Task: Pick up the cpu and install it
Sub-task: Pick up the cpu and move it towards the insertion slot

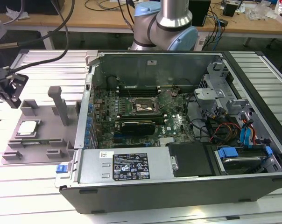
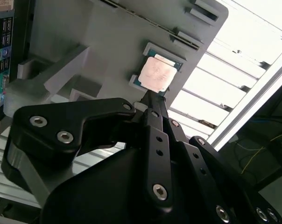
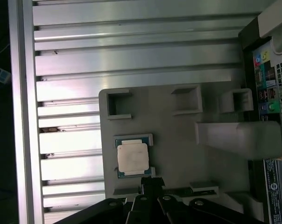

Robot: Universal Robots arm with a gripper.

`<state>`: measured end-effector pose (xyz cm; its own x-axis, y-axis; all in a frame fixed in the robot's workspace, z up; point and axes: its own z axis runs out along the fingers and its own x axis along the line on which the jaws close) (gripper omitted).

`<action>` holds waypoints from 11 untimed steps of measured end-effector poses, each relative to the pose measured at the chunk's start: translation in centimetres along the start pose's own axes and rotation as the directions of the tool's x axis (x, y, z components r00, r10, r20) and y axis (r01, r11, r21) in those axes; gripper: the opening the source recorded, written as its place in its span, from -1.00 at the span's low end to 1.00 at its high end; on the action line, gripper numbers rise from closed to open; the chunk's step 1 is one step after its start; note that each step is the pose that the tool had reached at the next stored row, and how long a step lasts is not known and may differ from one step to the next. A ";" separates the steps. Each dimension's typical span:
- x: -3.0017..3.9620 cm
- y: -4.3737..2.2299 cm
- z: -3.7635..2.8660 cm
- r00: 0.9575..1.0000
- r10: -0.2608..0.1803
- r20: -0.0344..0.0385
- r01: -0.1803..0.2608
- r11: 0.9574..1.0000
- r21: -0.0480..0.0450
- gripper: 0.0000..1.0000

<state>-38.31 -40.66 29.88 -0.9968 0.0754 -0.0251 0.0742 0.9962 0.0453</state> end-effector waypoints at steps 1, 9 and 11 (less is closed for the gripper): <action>0.18 -0.01 0.15 1.000 0.000 0.000 0.000 1.000 0.000 -0.79; 1.01 -0.19 2.98 1.000 0.000 0.000 0.000 1.000 0.000 -0.79; 1.10 -0.22 3.66 1.000 0.000 0.000 0.000 1.000 0.000 -0.79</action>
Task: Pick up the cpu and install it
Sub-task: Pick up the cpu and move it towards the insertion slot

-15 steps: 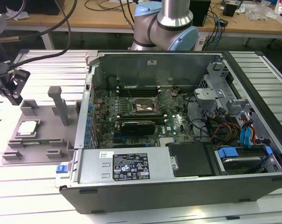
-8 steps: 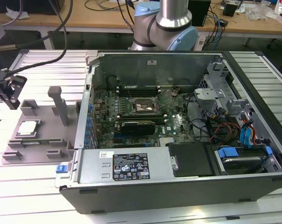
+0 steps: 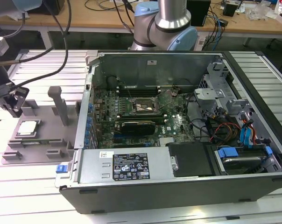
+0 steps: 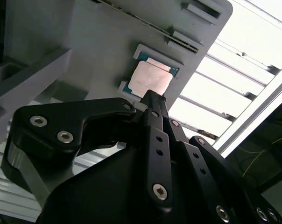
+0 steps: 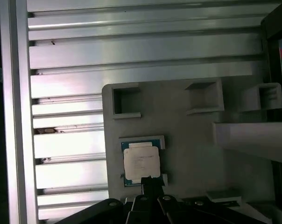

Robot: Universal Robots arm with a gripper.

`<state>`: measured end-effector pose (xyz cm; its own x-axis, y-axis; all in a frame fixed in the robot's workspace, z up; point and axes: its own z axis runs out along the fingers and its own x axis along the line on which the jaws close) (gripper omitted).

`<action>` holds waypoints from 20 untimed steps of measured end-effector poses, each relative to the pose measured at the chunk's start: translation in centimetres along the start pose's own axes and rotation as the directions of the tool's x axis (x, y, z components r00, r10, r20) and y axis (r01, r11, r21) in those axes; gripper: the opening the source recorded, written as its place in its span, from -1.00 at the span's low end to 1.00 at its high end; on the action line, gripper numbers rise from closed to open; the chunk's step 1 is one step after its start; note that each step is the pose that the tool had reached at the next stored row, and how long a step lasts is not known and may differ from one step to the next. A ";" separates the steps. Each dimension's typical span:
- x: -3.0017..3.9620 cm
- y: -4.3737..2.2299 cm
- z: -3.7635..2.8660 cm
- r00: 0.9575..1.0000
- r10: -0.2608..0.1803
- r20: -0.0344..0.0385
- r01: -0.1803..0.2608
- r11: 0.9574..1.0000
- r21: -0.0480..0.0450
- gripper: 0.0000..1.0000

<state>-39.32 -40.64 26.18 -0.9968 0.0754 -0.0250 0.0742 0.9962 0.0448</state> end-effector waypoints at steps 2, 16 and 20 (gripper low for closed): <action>0.05 -0.03 0.61 1.000 0.000 0.000 0.000 1.000 0.000 -0.79; 0.38 -0.20 3.92 1.000 -0.004 0.000 0.004 1.000 0.000 -0.79; 0.45 -0.23 4.62 1.000 -0.008 0.000 0.008 1.000 0.000 -0.79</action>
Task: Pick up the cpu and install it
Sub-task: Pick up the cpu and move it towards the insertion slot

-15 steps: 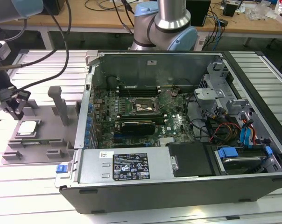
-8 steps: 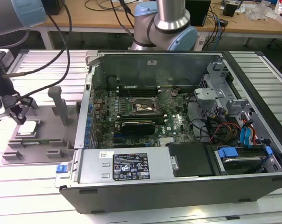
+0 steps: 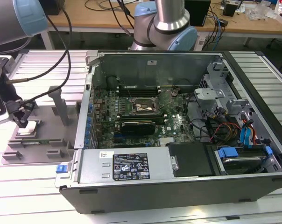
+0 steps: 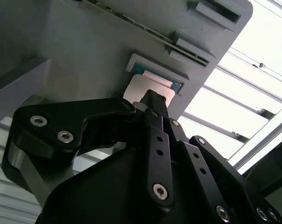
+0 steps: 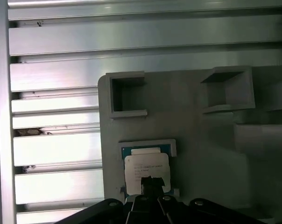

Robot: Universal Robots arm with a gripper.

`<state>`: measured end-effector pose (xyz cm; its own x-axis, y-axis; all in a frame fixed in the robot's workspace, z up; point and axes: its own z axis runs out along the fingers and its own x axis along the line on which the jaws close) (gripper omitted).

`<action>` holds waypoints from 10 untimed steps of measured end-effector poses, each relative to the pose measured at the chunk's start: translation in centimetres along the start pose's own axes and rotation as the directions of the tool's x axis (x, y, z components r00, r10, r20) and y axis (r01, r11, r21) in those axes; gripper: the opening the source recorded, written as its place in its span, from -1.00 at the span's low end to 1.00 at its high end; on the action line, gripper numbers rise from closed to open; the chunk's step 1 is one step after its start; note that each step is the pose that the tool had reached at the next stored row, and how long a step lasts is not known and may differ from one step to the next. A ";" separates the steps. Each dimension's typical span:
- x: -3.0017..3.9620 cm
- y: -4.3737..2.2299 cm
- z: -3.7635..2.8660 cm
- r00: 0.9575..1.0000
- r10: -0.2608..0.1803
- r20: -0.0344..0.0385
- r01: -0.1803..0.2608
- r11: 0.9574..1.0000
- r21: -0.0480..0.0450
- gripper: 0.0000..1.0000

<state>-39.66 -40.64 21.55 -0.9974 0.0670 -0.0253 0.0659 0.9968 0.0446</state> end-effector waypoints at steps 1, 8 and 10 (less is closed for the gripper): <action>0.01 -0.01 0.10 1.000 -0.001 0.000 0.001 1.000 0.000 -0.79; 0.01 0.00 0.13 1.000 -0.003 0.000 0.003 1.000 0.000 -0.53; 0.01 0.00 0.13 1.000 -0.003 0.000 0.003 1.000 0.000 -0.04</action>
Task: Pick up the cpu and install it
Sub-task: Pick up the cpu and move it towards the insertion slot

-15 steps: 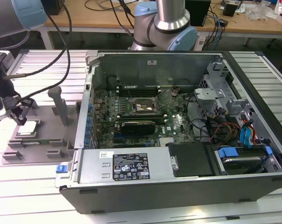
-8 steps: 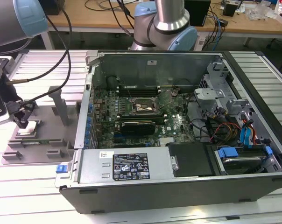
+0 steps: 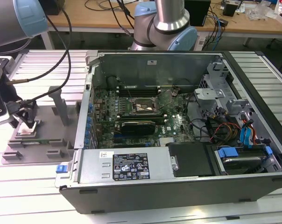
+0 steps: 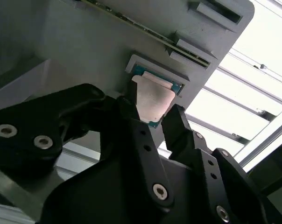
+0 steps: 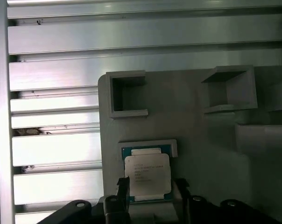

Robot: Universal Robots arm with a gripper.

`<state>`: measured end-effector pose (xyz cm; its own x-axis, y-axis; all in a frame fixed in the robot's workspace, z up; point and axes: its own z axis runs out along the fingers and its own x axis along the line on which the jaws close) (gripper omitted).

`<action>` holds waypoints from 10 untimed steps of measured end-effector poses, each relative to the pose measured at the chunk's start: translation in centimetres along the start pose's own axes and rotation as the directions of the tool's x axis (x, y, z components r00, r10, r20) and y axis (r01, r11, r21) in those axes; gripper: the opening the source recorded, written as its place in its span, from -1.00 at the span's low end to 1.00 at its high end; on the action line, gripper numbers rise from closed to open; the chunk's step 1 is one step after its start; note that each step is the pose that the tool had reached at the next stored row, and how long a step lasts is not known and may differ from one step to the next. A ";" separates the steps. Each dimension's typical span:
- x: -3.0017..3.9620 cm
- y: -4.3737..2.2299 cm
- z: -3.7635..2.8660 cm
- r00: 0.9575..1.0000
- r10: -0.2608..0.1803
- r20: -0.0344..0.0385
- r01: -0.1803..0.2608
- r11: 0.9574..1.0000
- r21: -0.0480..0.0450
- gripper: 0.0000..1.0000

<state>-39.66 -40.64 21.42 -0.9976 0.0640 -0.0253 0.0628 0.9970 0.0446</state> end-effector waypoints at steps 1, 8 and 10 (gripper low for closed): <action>0.00 0.00 0.00 1.000 0.000 0.000 0.000 1.000 0.000 0.07; 0.02 -0.04 0.90 1.000 0.000 0.000 0.000 1.000 -0.001 0.33; 0.03 -0.06 1.23 1.000 -0.001 0.000 0.001 1.000 -0.001 0.33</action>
<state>-39.66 -40.64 20.18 -0.9977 0.0632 -0.0252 0.0620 0.9970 0.0459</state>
